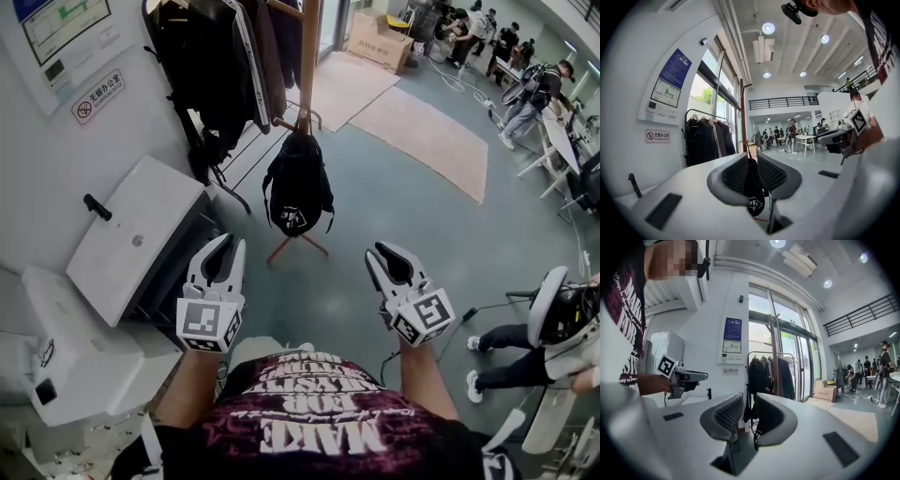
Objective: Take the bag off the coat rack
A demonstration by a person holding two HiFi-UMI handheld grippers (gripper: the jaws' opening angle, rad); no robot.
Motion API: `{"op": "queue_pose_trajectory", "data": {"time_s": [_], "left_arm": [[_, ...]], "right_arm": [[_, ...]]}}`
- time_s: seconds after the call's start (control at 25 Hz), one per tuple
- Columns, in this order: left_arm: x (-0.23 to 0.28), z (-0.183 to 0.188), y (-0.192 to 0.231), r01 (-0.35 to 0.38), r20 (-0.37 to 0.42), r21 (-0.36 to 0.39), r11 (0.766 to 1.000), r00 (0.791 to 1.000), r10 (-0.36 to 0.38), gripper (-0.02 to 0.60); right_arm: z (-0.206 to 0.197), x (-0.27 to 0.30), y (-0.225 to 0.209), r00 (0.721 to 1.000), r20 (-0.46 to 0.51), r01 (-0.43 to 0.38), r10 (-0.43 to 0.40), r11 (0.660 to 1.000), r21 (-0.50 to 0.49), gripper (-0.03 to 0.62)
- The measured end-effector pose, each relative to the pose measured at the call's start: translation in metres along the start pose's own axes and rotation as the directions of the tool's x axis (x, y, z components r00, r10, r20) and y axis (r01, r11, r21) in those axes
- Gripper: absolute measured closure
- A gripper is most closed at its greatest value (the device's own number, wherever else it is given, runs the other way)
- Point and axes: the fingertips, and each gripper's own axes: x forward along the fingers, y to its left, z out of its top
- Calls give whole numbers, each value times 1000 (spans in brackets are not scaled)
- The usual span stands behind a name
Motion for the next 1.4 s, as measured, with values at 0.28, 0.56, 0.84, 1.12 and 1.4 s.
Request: {"op": "queue_pose_trajectory", "data": {"time_s": [0.28,0.56,0.84,1.12,1.4], "left_arm": [[-5,-12,17,-37,-54,-6,999,998,36,515],[9,-10,36,-47,-31,-4,999,998,47,515],[48,-10,52,-17,-40,3,1000,999,17,515],[100,-1,61,32,-26,9,999,999,-32,515],[137,2,72,65,-19,22,998,998,-64,515]], "right_arm": [[-5,19,10,999,-10,-32,32,999,17,496],[-12,44,7,999,-24,-41,41,999,27,476],[-4,77,-12,1000,-25,-19,19,1000,18,474],[2,95,-42,999,-26,34,-34,999,19,474],[3,118,-62,997,-30,65,-64,998,24,474]]}}
